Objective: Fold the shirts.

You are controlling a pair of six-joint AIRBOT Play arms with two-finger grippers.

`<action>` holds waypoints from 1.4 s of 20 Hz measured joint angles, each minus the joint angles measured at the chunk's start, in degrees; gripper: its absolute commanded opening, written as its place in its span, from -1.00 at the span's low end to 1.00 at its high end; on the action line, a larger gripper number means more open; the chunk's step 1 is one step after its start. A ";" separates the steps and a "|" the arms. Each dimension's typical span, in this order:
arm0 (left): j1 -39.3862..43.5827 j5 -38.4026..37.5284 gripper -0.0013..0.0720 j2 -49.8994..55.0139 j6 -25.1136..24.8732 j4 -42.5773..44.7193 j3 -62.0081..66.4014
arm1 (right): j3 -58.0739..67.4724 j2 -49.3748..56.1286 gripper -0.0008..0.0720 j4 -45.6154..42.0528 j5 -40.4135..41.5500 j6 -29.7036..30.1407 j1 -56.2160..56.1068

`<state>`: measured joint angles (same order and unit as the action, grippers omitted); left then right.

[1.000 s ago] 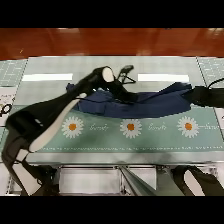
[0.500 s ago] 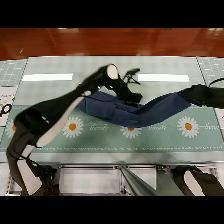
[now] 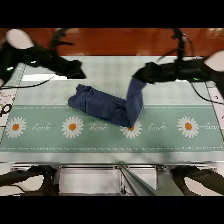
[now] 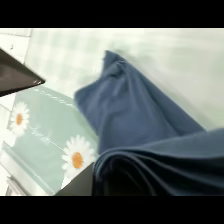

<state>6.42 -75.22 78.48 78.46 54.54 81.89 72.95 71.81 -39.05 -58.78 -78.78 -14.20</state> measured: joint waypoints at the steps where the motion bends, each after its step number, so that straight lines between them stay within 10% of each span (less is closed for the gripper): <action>1: -3.15 0.24 -0.91 -4.22 -0.70 0.52 -4.04 | 3.98 4.50 -0.91 0.96 0.72 0.13 -2.73; 14: -15.45 4.76 -0.91 -32.98 -3.26 -1.51 -38.77 | 33.48 41.16 -0.90 10.84 4.87 -0.35 -16.81; 17: -15.58 7.67 -0.91 -33.48 -3.34 -2.69 -41.48 | 34.47 44.06 0.16 12.11 5.66 -0.98 -18.34; 28: -15.63 15.56 -0.91 -32.54 -3.43 -3.63 -45.99 | 35.08 34.84 0.16 -0.68 -20.90 -6.82 -8.11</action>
<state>-9.21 -59.66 45.93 75.02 50.92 35.90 108.03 106.65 -39.72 -79.68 -85.60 -22.31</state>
